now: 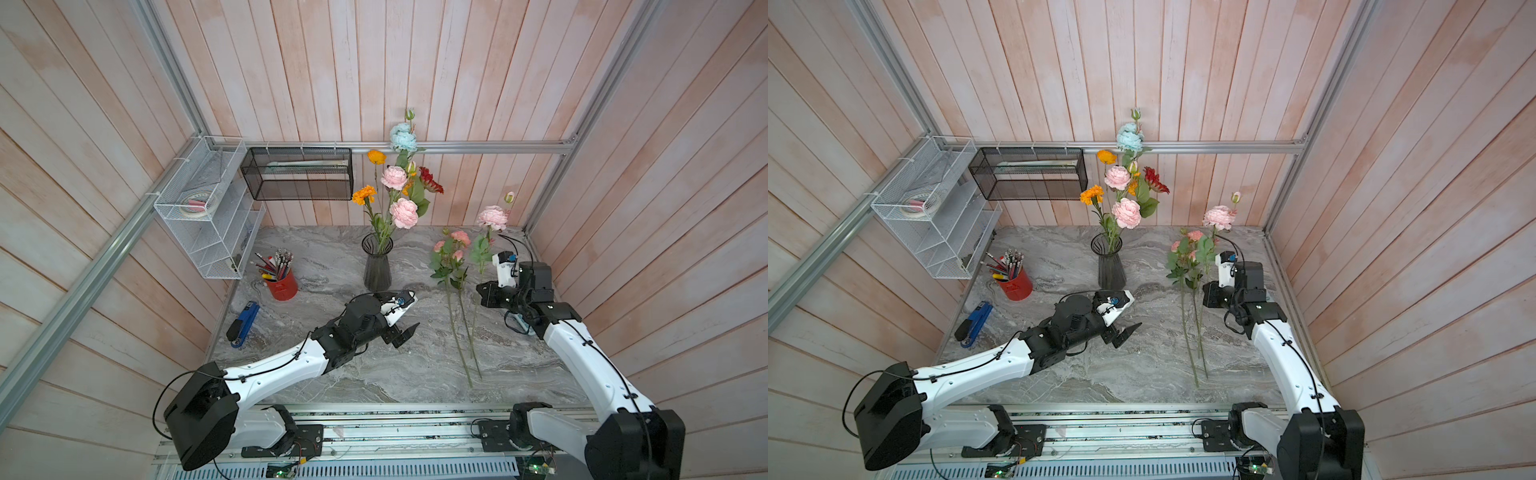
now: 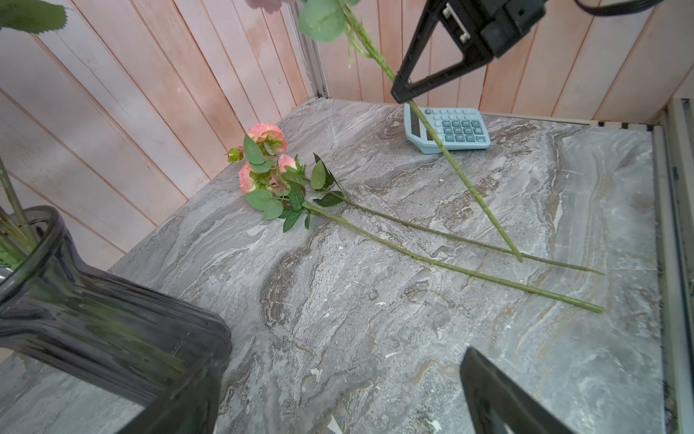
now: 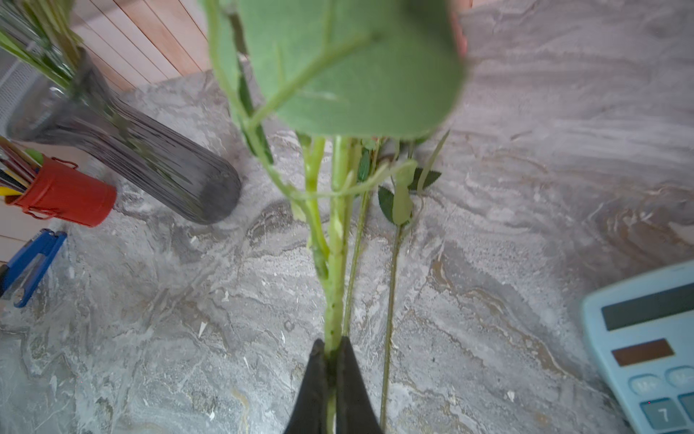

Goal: Pick out pink flowers from the vase
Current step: Place the flower at the center of the board.

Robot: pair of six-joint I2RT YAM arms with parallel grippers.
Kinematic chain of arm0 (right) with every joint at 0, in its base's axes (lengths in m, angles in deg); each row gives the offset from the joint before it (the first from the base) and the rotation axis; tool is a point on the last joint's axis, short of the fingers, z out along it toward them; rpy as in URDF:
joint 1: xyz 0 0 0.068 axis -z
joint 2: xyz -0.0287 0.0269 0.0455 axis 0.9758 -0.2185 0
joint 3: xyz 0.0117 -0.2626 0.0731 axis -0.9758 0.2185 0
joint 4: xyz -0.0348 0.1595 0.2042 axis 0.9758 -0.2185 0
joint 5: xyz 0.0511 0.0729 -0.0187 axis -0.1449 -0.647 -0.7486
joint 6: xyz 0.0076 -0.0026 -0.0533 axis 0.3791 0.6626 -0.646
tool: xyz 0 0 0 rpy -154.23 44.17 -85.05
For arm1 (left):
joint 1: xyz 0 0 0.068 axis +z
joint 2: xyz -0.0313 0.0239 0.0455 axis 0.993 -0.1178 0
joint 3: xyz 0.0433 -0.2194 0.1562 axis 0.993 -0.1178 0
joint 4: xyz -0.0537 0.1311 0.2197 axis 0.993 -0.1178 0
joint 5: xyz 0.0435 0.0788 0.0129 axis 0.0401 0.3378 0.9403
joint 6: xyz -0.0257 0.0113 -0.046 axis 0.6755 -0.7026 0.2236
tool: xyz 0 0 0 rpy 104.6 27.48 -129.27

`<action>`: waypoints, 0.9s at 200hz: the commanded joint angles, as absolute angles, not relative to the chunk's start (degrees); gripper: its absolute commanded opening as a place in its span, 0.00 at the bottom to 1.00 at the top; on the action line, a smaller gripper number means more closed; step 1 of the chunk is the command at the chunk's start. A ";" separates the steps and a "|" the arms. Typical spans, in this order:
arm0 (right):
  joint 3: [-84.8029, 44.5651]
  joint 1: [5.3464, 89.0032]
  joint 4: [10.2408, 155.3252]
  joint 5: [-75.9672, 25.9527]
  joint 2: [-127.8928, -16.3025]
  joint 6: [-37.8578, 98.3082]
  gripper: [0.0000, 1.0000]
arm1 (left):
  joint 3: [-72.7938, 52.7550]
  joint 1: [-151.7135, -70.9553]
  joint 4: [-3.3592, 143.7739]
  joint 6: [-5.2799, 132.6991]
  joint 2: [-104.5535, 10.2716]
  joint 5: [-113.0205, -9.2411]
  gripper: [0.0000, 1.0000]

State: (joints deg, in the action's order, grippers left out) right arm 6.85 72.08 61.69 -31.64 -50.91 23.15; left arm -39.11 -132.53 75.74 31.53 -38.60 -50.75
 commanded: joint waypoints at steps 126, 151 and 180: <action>4.09 67.45 63.28 -26.72 -71.68 20.39 0.00 | -38.47 -132.72 81.31 35.46 -44.06 -50.42 1.00; 2.87 67.52 64.16 -26.65 -74.50 20.83 0.00 | -38.34 -132.63 81.10 35.74 -45.21 -51.75 1.00; 2.24 67.47 65.89 -26.70 -76.91 21.82 0.00 | -37.87 -132.51 81.10 36.42 -47.08 -52.58 1.00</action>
State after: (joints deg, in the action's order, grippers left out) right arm 3.97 67.66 63.44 -27.77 -75.20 20.70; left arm -39.09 -132.53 80.51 35.31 -45.42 -50.88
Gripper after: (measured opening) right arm 0.057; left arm 0.998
